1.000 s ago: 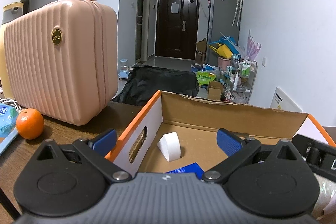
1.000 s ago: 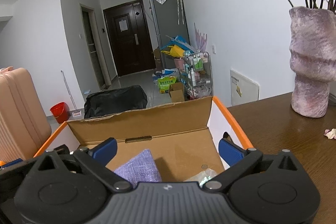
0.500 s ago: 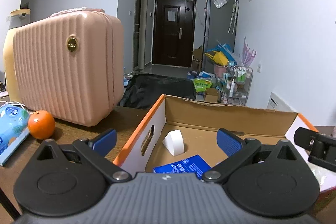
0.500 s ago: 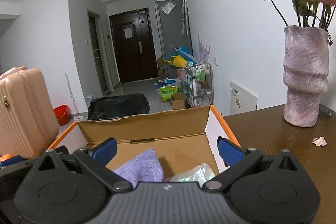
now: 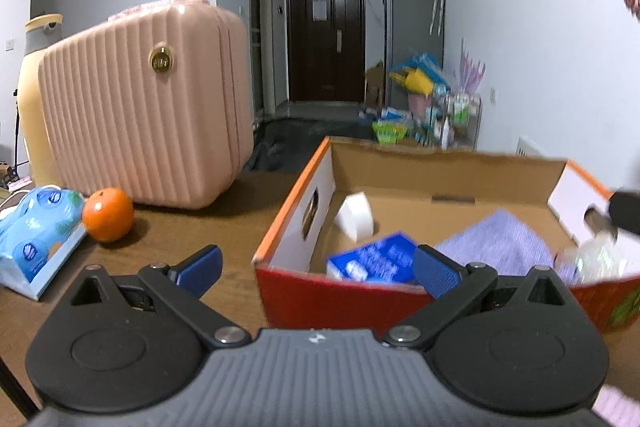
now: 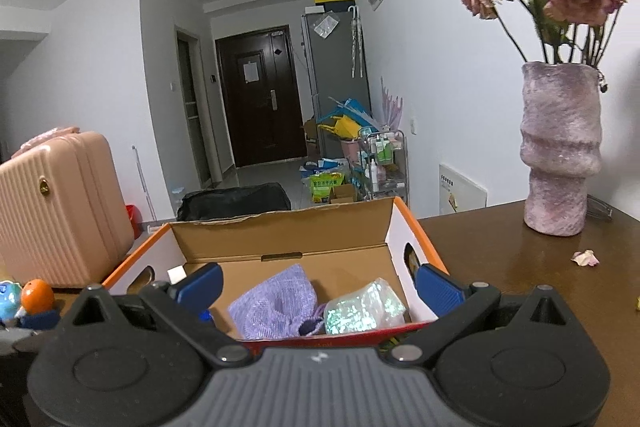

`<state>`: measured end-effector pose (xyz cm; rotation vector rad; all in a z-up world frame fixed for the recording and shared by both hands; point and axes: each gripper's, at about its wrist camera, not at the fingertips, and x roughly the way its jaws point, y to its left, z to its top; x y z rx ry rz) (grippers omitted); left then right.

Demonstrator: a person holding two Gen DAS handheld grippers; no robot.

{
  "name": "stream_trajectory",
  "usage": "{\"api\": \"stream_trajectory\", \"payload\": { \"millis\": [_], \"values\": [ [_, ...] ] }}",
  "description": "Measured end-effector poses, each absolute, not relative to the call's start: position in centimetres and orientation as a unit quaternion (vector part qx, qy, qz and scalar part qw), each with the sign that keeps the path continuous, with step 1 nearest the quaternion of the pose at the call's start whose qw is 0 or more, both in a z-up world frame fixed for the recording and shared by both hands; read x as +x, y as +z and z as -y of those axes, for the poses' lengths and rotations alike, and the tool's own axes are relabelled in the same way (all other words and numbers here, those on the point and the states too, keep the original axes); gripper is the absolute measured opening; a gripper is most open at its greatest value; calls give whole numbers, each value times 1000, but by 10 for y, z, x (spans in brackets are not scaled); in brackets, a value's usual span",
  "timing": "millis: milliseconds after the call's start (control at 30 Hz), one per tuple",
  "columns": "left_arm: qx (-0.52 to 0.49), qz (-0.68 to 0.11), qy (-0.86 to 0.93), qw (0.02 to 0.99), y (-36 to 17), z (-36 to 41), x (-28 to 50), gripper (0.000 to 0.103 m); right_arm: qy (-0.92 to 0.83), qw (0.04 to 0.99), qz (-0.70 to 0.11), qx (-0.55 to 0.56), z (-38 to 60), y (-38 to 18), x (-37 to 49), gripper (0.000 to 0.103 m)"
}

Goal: Organize soft objects
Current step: 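Withdraw both tools from the box back toward the remaining soft items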

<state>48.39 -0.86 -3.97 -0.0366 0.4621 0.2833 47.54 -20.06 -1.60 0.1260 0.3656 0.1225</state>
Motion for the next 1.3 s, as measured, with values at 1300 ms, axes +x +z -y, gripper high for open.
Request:
{"api": "stream_trajectory", "payload": {
  "millis": [1300],
  "values": [
    [-22, -188, 69, 979, -30, 4, 329, 103, 74, 991, -108, 20, 220, -25, 305, 103]
  ]
}}
